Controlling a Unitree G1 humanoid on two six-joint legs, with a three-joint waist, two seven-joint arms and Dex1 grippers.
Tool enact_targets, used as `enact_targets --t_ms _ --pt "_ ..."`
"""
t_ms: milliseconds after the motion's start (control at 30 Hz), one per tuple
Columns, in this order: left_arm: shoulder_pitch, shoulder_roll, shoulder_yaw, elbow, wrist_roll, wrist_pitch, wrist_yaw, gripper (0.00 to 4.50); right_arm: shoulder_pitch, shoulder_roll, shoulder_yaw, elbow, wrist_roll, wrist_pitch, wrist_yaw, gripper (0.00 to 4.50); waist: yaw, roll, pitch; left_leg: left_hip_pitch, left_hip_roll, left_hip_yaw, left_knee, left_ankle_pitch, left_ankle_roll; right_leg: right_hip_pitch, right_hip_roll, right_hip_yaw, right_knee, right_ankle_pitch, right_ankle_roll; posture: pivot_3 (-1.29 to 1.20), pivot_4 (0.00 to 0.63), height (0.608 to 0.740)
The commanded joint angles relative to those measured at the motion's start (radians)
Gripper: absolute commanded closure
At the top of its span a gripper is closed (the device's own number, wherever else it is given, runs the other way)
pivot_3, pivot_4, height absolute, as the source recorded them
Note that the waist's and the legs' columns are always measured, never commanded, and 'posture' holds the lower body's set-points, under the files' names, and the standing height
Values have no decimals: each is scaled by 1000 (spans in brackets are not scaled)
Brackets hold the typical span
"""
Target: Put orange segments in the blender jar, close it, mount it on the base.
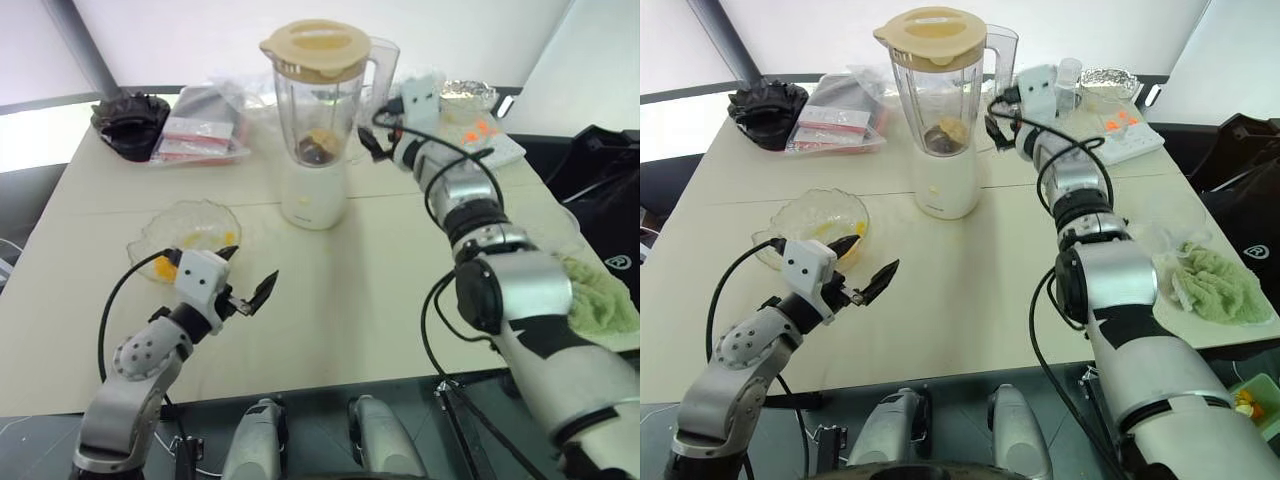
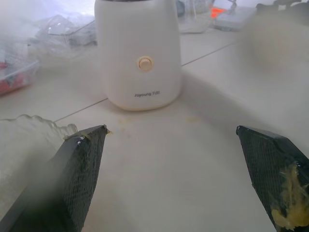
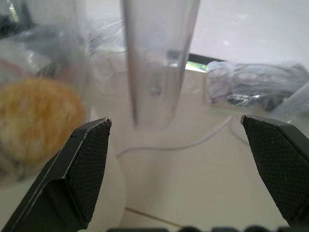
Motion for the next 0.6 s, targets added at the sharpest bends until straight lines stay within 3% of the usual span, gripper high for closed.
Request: enact_targets --t_ms 33,200,333,600 --pt "-19 4 10 -14 -19 -6 -11 0 133 -35 13 -237 30 61 93 25 3 0 0 0 0 0 0 0 0 0 0 0 0 0 0 0 150 740" --pt "-39 19 35 -4 -40 8 -25 0 406 -107 40 -677 81 208 227 25 2 1 0 0 0 -2 1 0 0 0 0 0 1 1 3 0 150 740" --pt "-62 38 98 -19 -94 66 -17 0 622 -249 23 -1094 211 367 392 25 6 1 0 1 0 -4 1 0 0 1 2 -1 1 1 3 0 150 740" --pt "-60 164 266 -41 -203 142 -77 0 867 -520 -166 -1417 479 616 570 25 5 0 0 13 1 -5 1 0 0 12 3 0 -1 -2 -2 0 150 740"
